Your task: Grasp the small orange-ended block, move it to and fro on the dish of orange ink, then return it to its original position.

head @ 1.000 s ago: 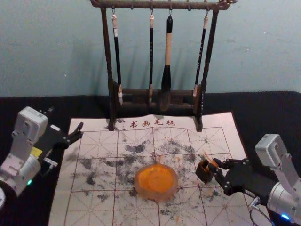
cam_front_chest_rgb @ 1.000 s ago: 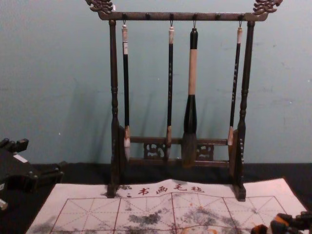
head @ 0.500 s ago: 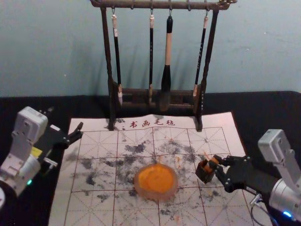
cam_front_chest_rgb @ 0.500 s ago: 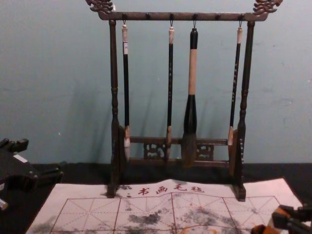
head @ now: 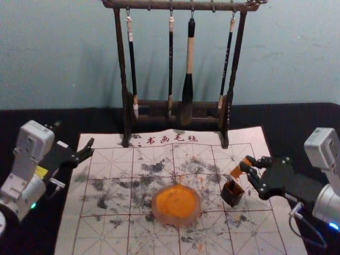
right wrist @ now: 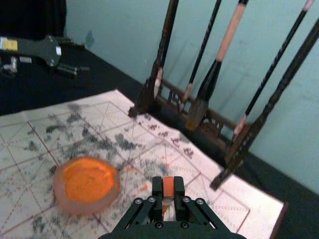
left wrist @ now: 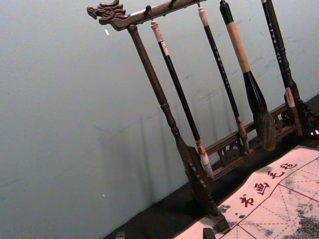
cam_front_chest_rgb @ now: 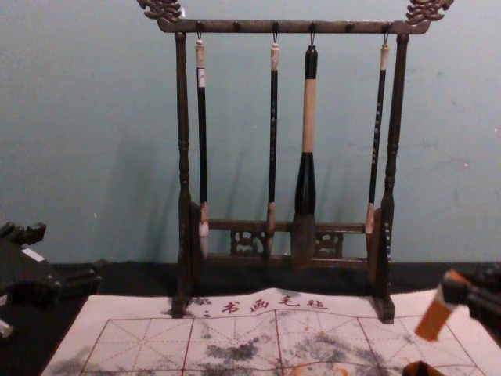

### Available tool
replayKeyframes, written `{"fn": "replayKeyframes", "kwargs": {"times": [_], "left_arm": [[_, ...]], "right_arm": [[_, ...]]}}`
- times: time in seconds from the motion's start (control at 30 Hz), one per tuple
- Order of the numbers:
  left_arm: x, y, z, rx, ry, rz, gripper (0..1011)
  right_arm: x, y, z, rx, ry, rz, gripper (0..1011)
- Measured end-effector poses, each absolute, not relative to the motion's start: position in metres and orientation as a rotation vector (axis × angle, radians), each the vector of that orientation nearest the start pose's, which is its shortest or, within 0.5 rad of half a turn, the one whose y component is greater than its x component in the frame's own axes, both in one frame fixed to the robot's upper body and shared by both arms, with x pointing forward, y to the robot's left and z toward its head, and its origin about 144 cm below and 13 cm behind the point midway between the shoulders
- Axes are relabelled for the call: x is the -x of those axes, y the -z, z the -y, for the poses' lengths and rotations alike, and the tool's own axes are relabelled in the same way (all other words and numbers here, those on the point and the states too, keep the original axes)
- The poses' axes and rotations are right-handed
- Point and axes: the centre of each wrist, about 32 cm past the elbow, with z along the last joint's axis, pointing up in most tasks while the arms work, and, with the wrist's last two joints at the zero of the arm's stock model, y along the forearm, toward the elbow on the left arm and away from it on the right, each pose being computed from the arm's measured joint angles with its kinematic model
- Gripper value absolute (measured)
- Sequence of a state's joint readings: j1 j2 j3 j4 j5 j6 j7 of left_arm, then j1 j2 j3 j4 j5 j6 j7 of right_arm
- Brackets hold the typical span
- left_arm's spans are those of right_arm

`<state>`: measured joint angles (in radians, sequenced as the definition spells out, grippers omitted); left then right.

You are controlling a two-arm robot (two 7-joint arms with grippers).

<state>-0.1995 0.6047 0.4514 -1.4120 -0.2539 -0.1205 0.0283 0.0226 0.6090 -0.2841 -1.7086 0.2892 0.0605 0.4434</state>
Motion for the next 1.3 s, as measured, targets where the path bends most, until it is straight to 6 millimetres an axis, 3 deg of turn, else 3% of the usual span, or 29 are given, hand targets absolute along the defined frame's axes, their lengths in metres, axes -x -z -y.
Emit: {"fn": "replayKeyframes", "kwargs": {"times": [0.6, 1.3], "left_arm": [[-0.489, -1.14, -0.31, -0.304, -1.248, 0.285, 1001], [-0.489, -1.14, -0.31, -0.304, -1.248, 0.285, 1001]], "right_arm": [[-0.478, -1.199, 0.272, 0.316, 0.636, 0.196, 107], [-0.482, -1.201, 0.252, 0.391, 0.435, 0.16, 106]]}}
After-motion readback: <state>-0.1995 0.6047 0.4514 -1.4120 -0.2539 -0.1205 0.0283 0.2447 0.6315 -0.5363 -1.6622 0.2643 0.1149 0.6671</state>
